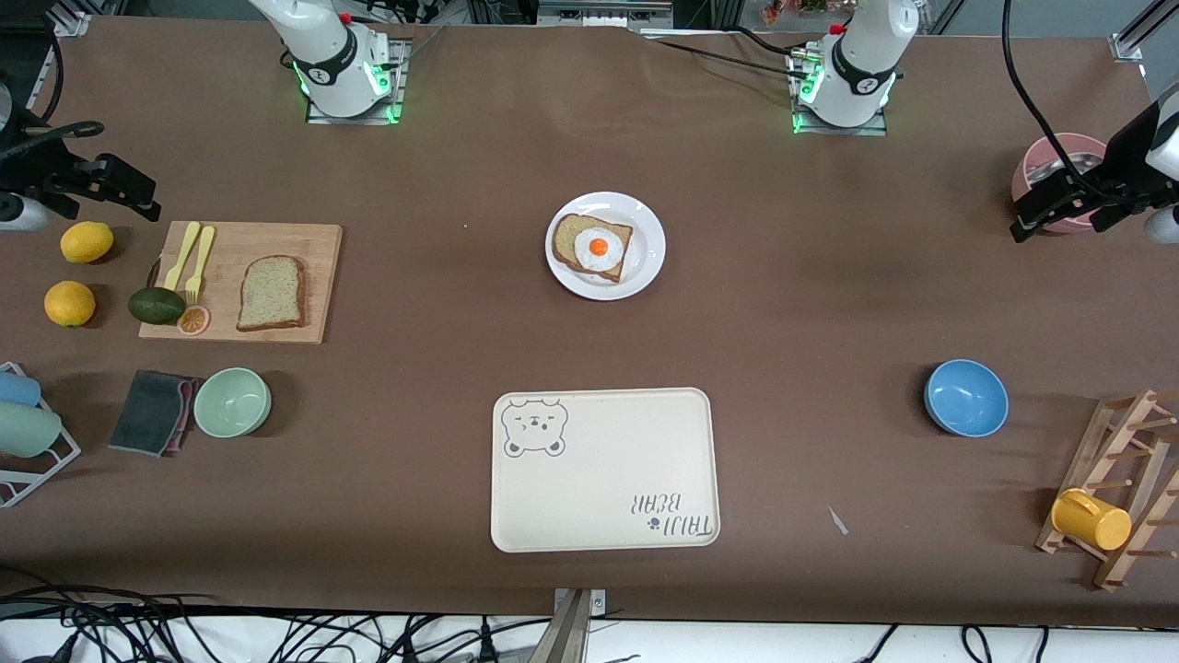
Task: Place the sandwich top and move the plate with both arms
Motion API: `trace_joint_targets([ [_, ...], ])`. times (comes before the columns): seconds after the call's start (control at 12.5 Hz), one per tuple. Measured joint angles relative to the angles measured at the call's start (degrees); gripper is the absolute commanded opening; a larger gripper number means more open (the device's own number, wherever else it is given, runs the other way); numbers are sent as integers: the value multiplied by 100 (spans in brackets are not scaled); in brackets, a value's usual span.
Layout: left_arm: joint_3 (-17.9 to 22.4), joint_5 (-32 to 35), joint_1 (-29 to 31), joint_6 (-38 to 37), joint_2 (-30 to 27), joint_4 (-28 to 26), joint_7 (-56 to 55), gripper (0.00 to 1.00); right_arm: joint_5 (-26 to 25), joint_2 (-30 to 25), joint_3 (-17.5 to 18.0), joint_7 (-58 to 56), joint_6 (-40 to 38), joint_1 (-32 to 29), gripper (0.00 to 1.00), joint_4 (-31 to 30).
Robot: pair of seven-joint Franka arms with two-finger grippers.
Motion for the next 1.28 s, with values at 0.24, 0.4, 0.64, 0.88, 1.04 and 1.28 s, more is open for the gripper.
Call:
trace_joint_targets([
  [0.24, 1, -135, 13, 0, 3, 33, 0, 100, 0, 0, 9, 0, -14, 0, 100, -15],
  [0.4, 13, -136, 26, 0, 6, 37, 0, 100, 0, 0, 9, 0, -20, 0, 100, -34],
  [0.64, 9, -141, 15, 0, 7, 40, 0, 100, 0, 1, 35, 0, -1, 1, 100, -99],
  [0.88, -1, -144, 9, 0, 9, 42, 0, 100, 0, -43, 102, 0, 718, 2, 100, -768],
  [1.04, -1, -145, 8, 0, 10, 43, 0, 100, 0, -39, 109, 0, 1121, 2, 100, -1289],
  [1.28, -2, -145, 8, 0, 13, 46, 0, 100, 0, 97, 125, -28, 1240, 9, 100, -1567],
])
